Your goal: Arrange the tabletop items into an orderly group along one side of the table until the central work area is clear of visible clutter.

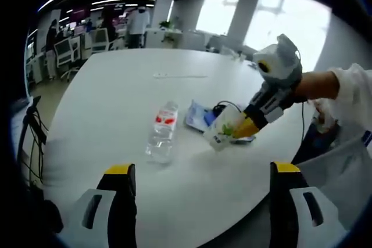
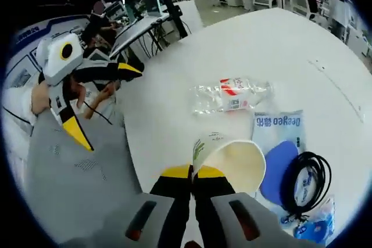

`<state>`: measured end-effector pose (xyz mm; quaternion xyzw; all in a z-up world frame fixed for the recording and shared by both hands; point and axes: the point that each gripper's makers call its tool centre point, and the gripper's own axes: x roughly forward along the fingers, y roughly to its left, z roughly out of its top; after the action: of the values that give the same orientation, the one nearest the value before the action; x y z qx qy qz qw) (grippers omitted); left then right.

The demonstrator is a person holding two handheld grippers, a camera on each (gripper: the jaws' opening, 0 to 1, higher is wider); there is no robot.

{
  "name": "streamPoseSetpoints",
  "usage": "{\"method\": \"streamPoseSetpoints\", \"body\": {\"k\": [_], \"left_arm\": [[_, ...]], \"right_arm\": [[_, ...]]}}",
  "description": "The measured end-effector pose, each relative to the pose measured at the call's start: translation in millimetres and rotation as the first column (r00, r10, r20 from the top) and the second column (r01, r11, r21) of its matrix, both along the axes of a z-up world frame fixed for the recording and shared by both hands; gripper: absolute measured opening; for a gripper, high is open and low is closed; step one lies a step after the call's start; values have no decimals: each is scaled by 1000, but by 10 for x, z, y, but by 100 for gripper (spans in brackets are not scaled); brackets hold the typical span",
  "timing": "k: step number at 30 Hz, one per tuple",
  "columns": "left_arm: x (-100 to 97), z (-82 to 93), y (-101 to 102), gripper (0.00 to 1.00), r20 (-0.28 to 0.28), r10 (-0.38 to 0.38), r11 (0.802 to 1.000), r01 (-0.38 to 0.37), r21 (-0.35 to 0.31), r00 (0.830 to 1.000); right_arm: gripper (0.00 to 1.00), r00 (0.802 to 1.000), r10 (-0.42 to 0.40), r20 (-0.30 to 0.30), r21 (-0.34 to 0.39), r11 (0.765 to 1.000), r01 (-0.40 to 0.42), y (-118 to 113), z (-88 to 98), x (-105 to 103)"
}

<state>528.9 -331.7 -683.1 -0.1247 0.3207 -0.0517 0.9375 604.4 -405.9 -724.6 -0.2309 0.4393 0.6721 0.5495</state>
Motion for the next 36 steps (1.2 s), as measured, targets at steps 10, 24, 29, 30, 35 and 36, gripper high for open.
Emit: {"method": "streamPoseSetpoints", "body": {"k": [10, 24, 29, 30, 35, 36], "left_arm": [[13, -5, -8, 93, -1, 2, 1000, -2, -22, 1000], [16, -11, -35, 93, -5, -3, 999, 3, -33, 1000], [17, -1, -35, 93, -3, 1, 999, -1, -35, 1000], [17, -3, -32, 93, -3, 1, 999, -1, -35, 1000], [9, -33, -45, 93, -12, -3, 999, 2, -42, 1000], [4, -37, -50, 93, -14, -3, 999, 3, -45, 1000]], "right_arm": [[0, 927, 318, 199, -202, 939, -279, -119, -165, 26], [0, 788, 562, 250, -342, 813, -471, -211, -322, -94], [0, 733, 627, 263, -368, 768, -524, -221, -294, -106], [0, 729, 632, 263, -367, 764, -531, -215, -291, -107], [0, 675, 686, 271, -402, 718, -568, -235, -347, -92], [0, 652, 707, 276, -421, 698, -579, -248, -359, -80]]}}
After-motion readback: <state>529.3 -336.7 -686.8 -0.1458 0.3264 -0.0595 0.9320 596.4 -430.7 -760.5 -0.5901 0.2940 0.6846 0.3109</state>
